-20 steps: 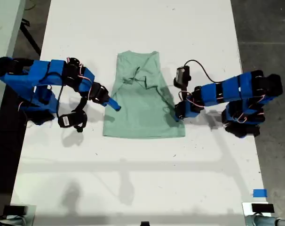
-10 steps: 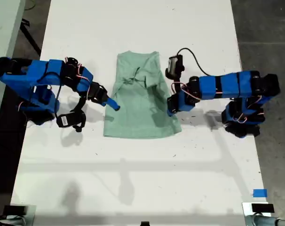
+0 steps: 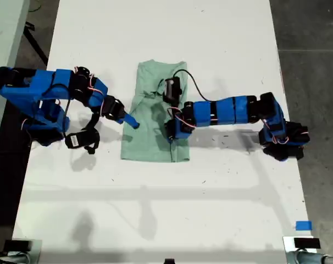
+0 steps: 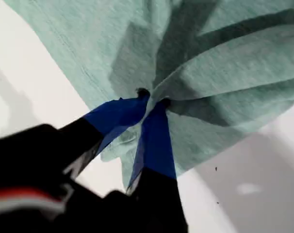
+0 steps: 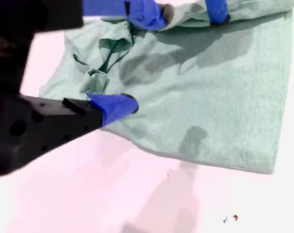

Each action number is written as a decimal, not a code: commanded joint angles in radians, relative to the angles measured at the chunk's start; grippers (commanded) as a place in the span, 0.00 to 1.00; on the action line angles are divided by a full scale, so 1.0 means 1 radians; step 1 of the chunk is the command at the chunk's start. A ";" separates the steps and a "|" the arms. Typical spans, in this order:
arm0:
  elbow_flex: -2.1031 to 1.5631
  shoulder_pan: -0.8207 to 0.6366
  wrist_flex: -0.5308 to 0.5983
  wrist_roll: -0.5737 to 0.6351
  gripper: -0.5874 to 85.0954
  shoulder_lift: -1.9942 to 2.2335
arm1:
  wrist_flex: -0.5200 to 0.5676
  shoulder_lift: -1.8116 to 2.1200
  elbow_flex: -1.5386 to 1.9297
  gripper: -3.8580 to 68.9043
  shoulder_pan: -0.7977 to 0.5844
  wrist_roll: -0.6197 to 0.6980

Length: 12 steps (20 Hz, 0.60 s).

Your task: Fold t-shirt

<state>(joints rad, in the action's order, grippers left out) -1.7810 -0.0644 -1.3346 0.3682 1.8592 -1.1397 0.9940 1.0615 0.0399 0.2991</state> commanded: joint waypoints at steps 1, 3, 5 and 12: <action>-0.006 0.008 0.009 -0.009 0.34 0.054 | -0.075 0.041 -0.150 0.34 0.021 -0.006; -0.023 0.003 0.009 -0.012 0.34 0.061 | -0.149 0.106 -0.232 0.56 0.023 0.080; -0.044 0.002 0.014 -0.026 0.34 0.074 | -0.227 0.183 -0.272 0.53 0.012 0.104; -0.224 0.064 0.115 -0.207 0.34 0.031 | -0.322 0.295 -0.178 0.44 -0.032 0.106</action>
<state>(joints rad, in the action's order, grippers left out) -1.9911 -0.0261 -1.2655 0.2056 1.8929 -1.4511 1.2026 0.8866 0.0215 0.3912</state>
